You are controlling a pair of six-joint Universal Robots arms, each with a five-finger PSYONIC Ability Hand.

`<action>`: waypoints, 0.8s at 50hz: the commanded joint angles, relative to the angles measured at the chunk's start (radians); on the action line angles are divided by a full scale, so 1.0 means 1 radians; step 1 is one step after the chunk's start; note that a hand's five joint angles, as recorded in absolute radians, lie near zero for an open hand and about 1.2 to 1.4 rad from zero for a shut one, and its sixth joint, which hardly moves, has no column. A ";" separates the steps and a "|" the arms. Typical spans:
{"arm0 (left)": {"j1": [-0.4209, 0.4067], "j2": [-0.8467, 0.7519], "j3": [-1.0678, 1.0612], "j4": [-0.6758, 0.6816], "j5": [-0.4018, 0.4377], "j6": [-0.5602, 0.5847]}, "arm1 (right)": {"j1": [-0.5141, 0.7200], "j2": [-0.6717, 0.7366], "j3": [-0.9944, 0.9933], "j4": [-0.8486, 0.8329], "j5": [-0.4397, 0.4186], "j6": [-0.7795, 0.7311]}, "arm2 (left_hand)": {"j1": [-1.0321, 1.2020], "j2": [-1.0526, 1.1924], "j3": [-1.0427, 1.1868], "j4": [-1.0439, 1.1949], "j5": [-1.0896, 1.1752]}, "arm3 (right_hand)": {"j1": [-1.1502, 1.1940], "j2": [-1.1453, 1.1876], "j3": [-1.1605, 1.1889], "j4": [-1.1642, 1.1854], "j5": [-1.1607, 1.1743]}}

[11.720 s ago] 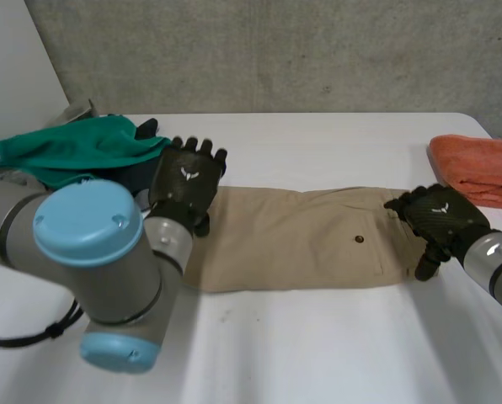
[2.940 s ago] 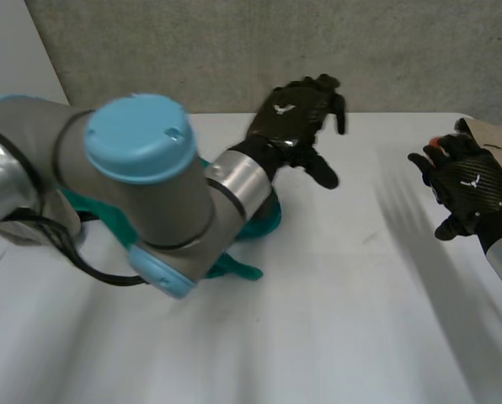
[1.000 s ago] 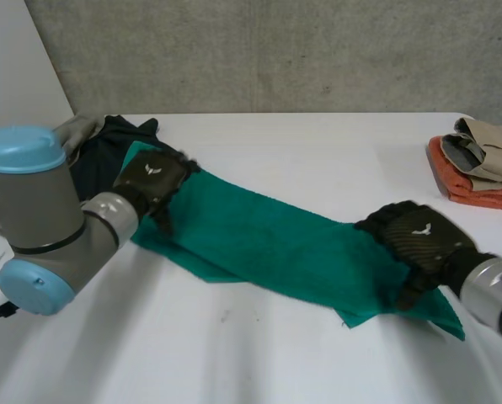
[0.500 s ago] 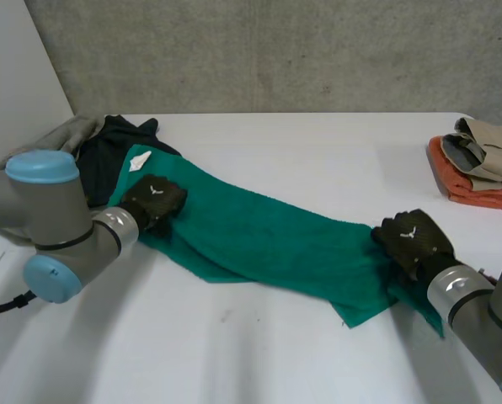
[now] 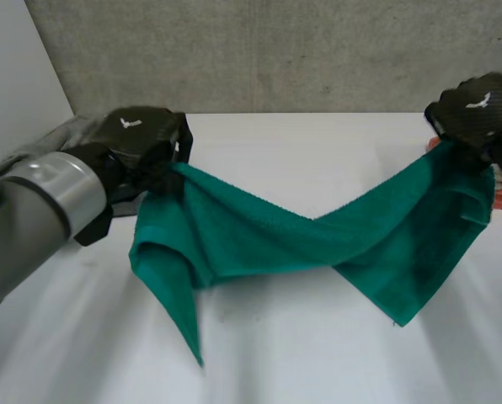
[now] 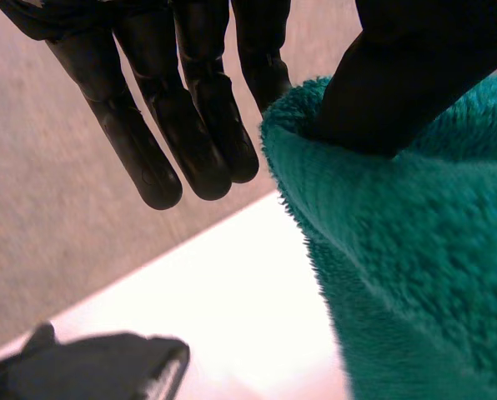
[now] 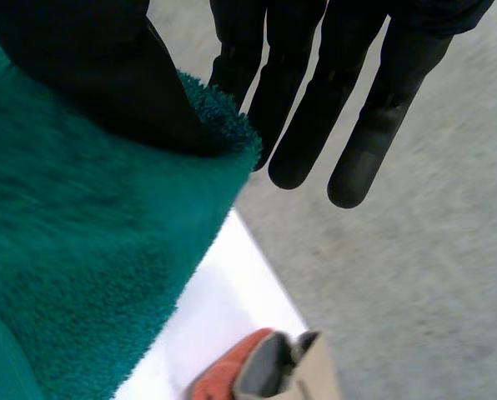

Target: Fold the laundry.

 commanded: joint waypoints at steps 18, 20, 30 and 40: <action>-0.012 -0.358 0.156 0.026 -0.109 0.017 | 0.070 0.442 -0.003 -0.190 0.116 -0.008 | -0.658 -0.704 -0.696 -0.705 -0.659 | 0.271 0.214 0.205 0.197 0.239; -0.029 -0.294 0.086 0.054 -0.109 0.017 | 0.065 0.424 0.019 -0.190 0.115 -0.008 | -0.647 -0.693 -0.685 -0.693 -0.647 | 0.271 0.214 0.205 0.197 0.239; -0.135 -0.232 -0.169 0.299 -0.125 0.022 | 0.059 0.379 0.089 -0.204 0.113 -0.008 | -0.623 -0.669 -0.661 -0.670 -0.624 | 0.271 0.214 0.205 0.197 0.239; -0.187 -0.482 -0.019 0.419 -0.235 0.138 | 0.058 0.378 0.127 -0.209 0.108 -0.008 | -0.626 -0.672 -0.664 -0.673 -0.627 | 0.271 0.214 0.205 0.197 0.239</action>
